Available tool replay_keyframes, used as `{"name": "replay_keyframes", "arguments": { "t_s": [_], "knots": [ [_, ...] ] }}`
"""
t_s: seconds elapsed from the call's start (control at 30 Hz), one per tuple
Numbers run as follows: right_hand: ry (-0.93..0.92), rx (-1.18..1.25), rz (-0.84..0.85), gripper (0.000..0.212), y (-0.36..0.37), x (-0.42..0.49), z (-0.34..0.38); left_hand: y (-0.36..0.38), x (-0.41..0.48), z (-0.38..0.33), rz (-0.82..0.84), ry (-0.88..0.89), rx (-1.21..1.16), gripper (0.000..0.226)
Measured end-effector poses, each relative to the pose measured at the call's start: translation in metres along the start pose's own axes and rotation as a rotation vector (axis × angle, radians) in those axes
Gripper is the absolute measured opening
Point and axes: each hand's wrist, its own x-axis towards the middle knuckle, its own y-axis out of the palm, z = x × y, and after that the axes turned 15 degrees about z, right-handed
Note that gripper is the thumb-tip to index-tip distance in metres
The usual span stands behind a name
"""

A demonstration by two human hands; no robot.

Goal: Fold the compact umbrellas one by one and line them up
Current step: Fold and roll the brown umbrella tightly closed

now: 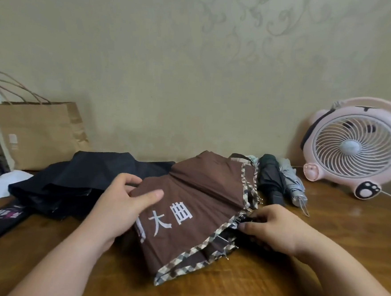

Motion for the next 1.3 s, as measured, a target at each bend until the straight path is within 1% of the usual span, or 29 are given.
{"name": "replay_keyframes", "arguments": {
  "t_s": [0.03, 0.1, 0.17, 0.2, 0.27, 0.3, 0.33, 0.37, 0.43, 0.5, 0.53, 0.6, 0.67, 0.73, 0.8, 0.93, 1.07, 1.13, 1.17, 1.23, 1.27, 1.3],
  "knots": [
    [-0.032, -0.069, -0.076, 0.023, 0.0, 0.001, -0.002, 0.0, 0.001, 0.003, 0.003, 0.01, 0.087, 0.055],
    [-0.088, -0.269, -0.327, 0.016, -0.001, 0.003, -0.004, 0.002, 0.002, 0.007, 0.002, 0.046, 0.189, 0.057],
    [-0.171, -0.442, -0.631, 0.023, -0.003, 0.002, -0.002, 0.003, 0.005, 0.011, -0.026, 0.094, 0.187, 0.051],
    [-0.238, -0.498, -0.757, 0.023, -0.006, 0.002, -0.001, 0.005, 0.005, 0.011, -0.05, 0.116, 0.163, 0.044],
    [-0.349, -0.587, -0.904, 0.02, -0.011, 0.004, -0.001, 0.009, 0.002, 0.006, -0.088, 0.152, 0.043, 0.026],
    [-0.363, -0.611, -0.934, 0.019, -0.012, 0.005, -0.002, 0.012, -0.001, 0.001, -0.079, 0.163, -0.084, 0.026],
    [-0.352, -0.617, -0.937, 0.02, -0.012, 0.006, -0.002, 0.014, -0.006, -0.005, -0.049, 0.175, -0.24, 0.037],
    [-0.324, -0.614, -0.915, 0.022, -0.01, 0.007, -0.003, 0.017, -0.012, -0.012, 0.013, 0.168, -0.417, 0.051],
    [-0.267, -0.621, -0.838, 0.028, -0.005, 0.009, -0.006, 0.022, -0.02, -0.02, 0.218, 0.127, -0.734, 0.071],
    [-0.217, -0.657, -0.769, 0.031, 0.0, 0.008, -0.004, 0.025, -0.027, -0.027, 0.366, 0.021, -0.922, 0.079],
    [-0.189, -0.669, -0.721, 0.031, 0.002, 0.008, -0.002, 0.025, -0.027, -0.027, 0.394, -0.018, -0.956, 0.079],
    [-0.13, -0.687, -0.602, 0.031, 0.008, 0.006, 0.002, 0.027, -0.027, -0.024, 0.403, -0.042, -0.937, 0.075],
    [-0.08, -0.664, -0.448, 0.028, 0.013, 0.005, 0.004, 0.027, -0.028, -0.022, 0.374, -0.042, -0.874, 0.065],
    [-0.066, -0.602, -0.292, 0.02, 0.016, 0.003, 0.003, 0.027, -0.032, -0.023, 0.325, -0.027, -0.779, 0.053],
    [-0.056, -0.569, -0.178, 0.023, 0.016, 0.002, 0.004, 0.03, -0.036, -0.025, 0.312, -0.024, -0.719, 0.044],
    [-0.101, -0.435, -0.142, 0.014, 0.014, 0.002, 0.003, 0.032, -0.032, -0.023, 0.301, -0.045, -0.644, 0.051],
    [-0.131, -0.266, -0.108, 0.012, 0.01, 0.0, 0.001, 0.029, -0.027, -0.018, 0.288, 0.025, -0.628, 0.056],
    [-0.111, -0.174, -0.076, 0.009, 0.007, -0.003, 0.001, 0.028, -0.026, -0.019, 0.321, 0.11, -0.619, 0.059],
    [-0.097, -0.152, -0.069, 0.007, 0.006, -0.002, -0.001, 0.026, -0.026, -0.019, 0.33, 0.169, -0.604, 0.054],
    [-0.083, -0.133, -0.077, 0.013, 0.005, -0.001, -0.003, 0.018, -0.023, -0.018, 0.313, 0.295, -0.521, 0.038],
    [-0.084, -0.126, -0.079, 0.016, 0.005, -0.001, -0.003, 0.013, -0.021, -0.015, 0.318, 0.342, -0.444, 0.039],
    [-0.083, -0.123, -0.081, 0.018, 0.005, 0.0, -0.004, 0.008, -0.021, -0.015, 0.335, 0.385, -0.354, 0.045]
  ]
}}
